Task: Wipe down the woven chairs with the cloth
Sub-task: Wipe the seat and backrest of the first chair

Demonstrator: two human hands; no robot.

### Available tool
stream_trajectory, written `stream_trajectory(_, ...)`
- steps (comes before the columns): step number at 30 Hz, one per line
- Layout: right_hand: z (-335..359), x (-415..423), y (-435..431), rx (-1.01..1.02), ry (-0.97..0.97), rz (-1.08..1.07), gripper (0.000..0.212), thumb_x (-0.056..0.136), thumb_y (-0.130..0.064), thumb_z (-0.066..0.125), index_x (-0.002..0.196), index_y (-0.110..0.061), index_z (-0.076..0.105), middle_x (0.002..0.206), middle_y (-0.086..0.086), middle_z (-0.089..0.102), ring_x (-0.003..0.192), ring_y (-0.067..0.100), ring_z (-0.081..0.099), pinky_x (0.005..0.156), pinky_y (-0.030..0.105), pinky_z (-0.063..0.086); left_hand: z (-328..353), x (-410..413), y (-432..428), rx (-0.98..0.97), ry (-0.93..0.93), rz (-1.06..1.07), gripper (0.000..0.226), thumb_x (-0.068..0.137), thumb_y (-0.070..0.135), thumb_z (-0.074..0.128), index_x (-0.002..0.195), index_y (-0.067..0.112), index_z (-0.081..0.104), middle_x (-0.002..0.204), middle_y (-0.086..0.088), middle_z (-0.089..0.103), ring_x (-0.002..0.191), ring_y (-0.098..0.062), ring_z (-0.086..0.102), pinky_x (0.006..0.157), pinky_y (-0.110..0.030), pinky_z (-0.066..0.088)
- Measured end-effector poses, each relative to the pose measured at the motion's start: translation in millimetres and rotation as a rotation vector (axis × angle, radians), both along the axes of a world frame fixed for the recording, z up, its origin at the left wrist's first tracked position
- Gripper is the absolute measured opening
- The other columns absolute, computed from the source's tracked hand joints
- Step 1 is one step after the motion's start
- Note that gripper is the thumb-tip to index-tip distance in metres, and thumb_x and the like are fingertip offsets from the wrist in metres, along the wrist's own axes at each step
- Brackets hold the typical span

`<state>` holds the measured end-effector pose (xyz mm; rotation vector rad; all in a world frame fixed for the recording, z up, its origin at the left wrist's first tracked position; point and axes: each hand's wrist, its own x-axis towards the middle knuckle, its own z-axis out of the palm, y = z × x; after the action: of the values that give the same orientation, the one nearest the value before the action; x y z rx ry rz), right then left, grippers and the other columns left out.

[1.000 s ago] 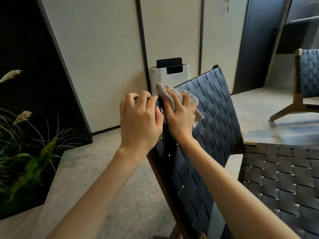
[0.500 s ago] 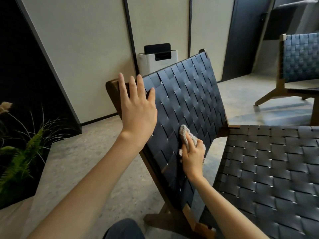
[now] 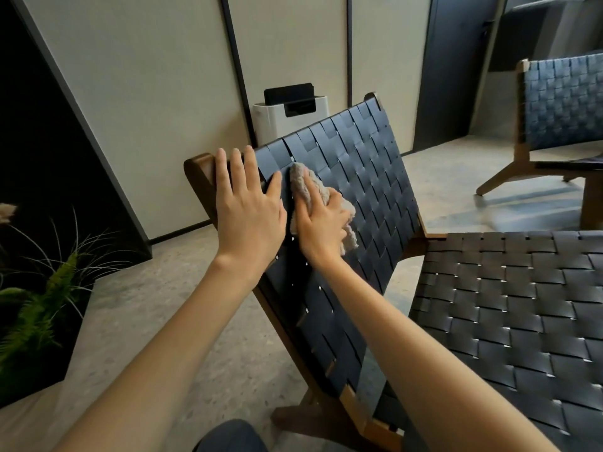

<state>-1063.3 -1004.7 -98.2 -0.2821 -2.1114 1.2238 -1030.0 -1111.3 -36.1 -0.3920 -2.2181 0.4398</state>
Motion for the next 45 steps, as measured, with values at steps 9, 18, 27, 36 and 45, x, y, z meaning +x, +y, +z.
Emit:
stream_trajectory(9, -146.4, 49.7, 43.2, -0.043, -0.234, -0.145, 0.044, 0.1, -0.027, 0.042, 0.142, -0.038, 0.042, 0.137, 0.013, 0.038, 0.124, 0.035, 0.035, 0.105, 0.05, 0.033, -6.3, 3.0, 7.0, -0.032, 0.001, 0.058, 0.049, 0.1, 0.04, 0.017, 0.148, 0.03, 0.024, 0.153, -0.031, 0.011, 0.141, -0.046, 0.013, 0.116, -0.052, 0.006)
stream_trajectory(18, -193.5, 76.8, 64.3, -0.233, -0.251, -0.159, 0.048, 0.102, -0.023, 0.04, 0.148, -0.032, 0.031, 0.124, 0.012, 0.042, 0.112, 0.029, 0.047, 0.104, 0.037, 0.035, -2.0, 5.0, 6.8, -0.025, -0.033, 0.042, 0.049, 0.1, 0.04, 0.017, 0.148, 0.029, 0.023, 0.152, -0.031, 0.011, 0.141, -0.046, 0.012, 0.116, -0.052, 0.006)
stream_trajectory(27, 22.4, -11.9, 41.7, -0.08, 0.26, 0.095, 0.049, 0.099, -0.023, 0.047, 0.142, -0.044, 0.032, 0.14, 0.007, 0.036, 0.13, 0.025, 0.035, 0.112, 0.047, 0.031, 8.3, -3.3, 10.3, 0.023, -0.047, 0.036, 0.044, 0.1, 0.036, 0.033, 0.143, 0.026, 0.034, 0.147, -0.026, 0.027, 0.136, -0.042, 0.026, 0.113, -0.05, 0.018)
stream_trajectory(36, 54.0, -61.7, 28.6, 0.116, 0.133, 0.095, 0.04, 0.1, -0.033, 0.042, 0.14, -0.035, 0.044, 0.15, 0.005, 0.033, 0.131, 0.033, 0.031, 0.11, 0.047, 0.025, 2.9, -17.9, 19.8, -0.105, -0.014, 0.082, 0.057, 0.1, 0.041, 0.023, 0.151, 0.018, 0.012, 0.152, -0.031, 0.015, 0.139, -0.046, 0.018, 0.115, -0.054, 0.008)
stream_trajectory(45, -47.1, -31.6, 59.4, 0.099, -0.014, -0.118, 0.036, 0.097, -0.023, 0.05, 0.133, -0.022, 0.053, 0.139, 0.015, 0.039, 0.122, 0.035, 0.036, 0.104, 0.041, 0.029, -3.1, -23.3, 32.9, -0.159, -0.021, 0.143, 0.053, 0.1, 0.046, 0.017, 0.15, 0.032, 0.01, 0.15, -0.036, 0.002, 0.139, -0.052, 0.009, 0.111, -0.062, 0.003)
